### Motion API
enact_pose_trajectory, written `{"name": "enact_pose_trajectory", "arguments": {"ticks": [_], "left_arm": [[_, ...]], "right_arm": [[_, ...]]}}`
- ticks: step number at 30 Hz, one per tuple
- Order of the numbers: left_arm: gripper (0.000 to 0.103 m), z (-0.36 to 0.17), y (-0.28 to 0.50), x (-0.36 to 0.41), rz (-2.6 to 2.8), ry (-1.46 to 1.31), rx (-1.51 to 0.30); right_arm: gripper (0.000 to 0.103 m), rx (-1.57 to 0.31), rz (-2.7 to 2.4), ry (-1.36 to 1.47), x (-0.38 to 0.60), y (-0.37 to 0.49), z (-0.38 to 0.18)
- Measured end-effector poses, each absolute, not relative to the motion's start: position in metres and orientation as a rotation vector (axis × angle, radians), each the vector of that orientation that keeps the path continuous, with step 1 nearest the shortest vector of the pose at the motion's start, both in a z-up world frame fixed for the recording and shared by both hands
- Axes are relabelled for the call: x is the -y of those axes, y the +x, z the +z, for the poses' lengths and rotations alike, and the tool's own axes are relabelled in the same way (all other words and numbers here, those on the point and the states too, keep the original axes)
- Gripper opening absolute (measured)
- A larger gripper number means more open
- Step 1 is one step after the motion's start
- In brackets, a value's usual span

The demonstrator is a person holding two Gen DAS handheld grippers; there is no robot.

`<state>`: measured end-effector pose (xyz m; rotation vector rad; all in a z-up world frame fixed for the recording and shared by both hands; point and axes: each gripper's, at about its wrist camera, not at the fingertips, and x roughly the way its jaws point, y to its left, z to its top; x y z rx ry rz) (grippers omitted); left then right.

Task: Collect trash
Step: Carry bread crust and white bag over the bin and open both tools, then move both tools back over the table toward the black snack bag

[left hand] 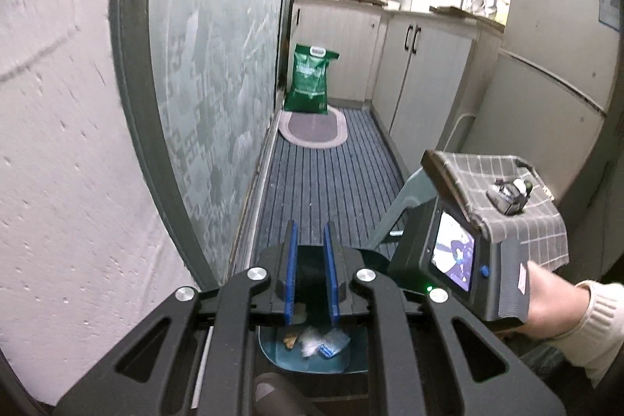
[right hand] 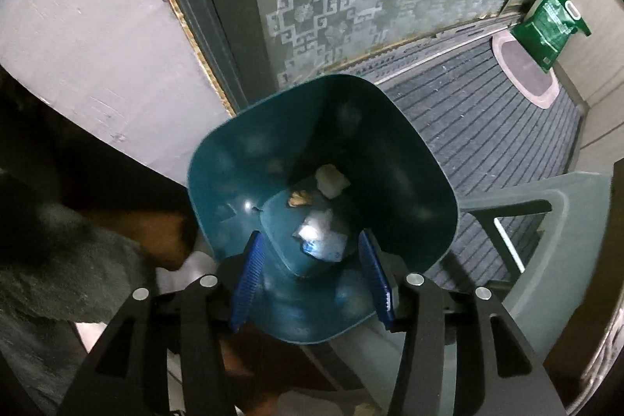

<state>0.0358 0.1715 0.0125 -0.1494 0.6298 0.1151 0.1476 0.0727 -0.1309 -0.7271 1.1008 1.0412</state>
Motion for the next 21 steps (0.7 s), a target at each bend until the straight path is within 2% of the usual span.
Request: {"name": "enact_pose_trajectory", "arguments": {"ticks": [2,8,11,19,21], "left_arm": [[0.016,0.018,0.034,-0.17,0.117,-0.154,-0.607],[0.03,0.029,0.033,-0.166,0.125,-0.177,-0.547],[0.039,0.034,0.036,-0.16,0.121,-0.191,-0.527],[0.048,0.045,0.049,-0.128,0.071,-0.171,-0.487],[0.055,0.045,0.055,-0.117,0.055,-0.165,-0.485]], "right_arm": [[0.054,-1.09,1.059,-0.679,-0.071,0.149,-0.122],[0.064,-0.966,1.071,-0.552,-0.06,0.153,-0.076],[0.066,-0.889,1.067,-0.485,-0.046,0.156,-0.05],[0.071,-0.782,1.023,-0.339,0.007,0.178,-0.007],[0.072,-0.771,0.998,-0.308,0.024,0.185,-0.002]]}}
